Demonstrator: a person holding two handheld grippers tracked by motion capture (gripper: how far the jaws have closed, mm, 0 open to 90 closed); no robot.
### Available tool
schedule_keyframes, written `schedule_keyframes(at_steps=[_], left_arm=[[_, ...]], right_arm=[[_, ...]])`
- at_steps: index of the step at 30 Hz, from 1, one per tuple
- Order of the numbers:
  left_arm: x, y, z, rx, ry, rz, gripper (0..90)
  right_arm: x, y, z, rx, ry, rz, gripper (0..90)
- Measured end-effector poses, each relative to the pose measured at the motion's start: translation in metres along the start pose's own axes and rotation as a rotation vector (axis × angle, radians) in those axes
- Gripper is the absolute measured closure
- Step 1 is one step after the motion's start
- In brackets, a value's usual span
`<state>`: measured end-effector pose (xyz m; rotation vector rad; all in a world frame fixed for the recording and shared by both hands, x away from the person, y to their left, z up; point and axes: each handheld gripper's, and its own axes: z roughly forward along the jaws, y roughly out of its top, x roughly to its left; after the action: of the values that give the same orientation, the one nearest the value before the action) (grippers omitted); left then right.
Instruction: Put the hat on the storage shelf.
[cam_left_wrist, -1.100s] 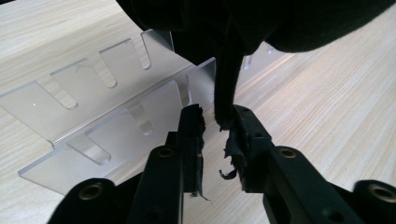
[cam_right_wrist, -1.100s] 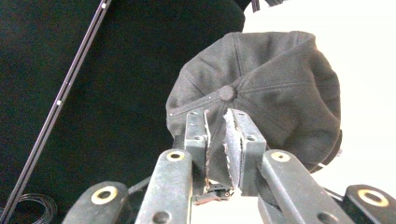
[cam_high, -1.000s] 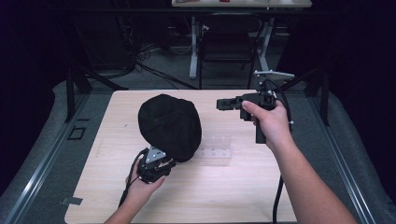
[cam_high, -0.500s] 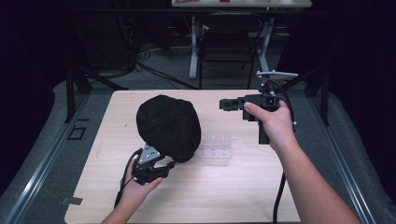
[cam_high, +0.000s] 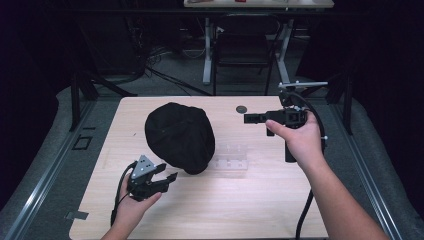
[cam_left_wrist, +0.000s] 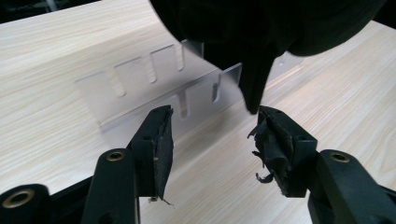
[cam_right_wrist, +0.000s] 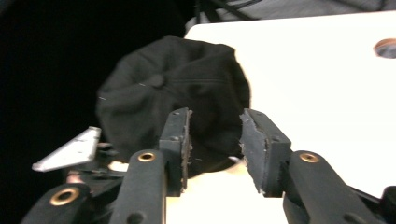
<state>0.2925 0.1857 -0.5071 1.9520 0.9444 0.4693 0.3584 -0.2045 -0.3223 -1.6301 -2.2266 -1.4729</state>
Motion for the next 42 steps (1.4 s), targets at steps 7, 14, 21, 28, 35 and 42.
schedule_keyframes(at_steps=[7, 14, 21, 28, 35, 42], left_arm=[[0.008, -0.008, -0.012, 0.003, 0.01, -0.024, 41.2], [0.014, -0.014, -0.016, 0.022, 0.02, -0.053, 40.9], [0.016, -0.023, -0.013, 0.043, 0.014, -0.079, 40.5], [0.021, -0.034, -0.011, 0.048, 0.027, -0.077, 40.6], [0.023, -0.042, -0.007, 0.055, 0.036, -0.081, 40.6], [0.024, -0.045, -0.006, 0.051, 0.049, -0.07, 40.6]], right_arm=[[0.0, -0.018, -0.007, -0.031, -0.058, -0.083, 48.6], [-0.002, -0.039, -0.021, -0.078, -0.135, -0.172, 43.7], [-0.007, -0.06, -0.027, -0.096, -0.186, -0.217, 42.5], [-0.014, -0.082, -0.027, -0.091, -0.221, -0.24, 42.5], [-0.017, -0.104, -0.019, -0.078, -0.263, -0.273, 42.9], [-0.023, -0.127, -0.008, -0.078, -0.274, -0.261, 43.2]])
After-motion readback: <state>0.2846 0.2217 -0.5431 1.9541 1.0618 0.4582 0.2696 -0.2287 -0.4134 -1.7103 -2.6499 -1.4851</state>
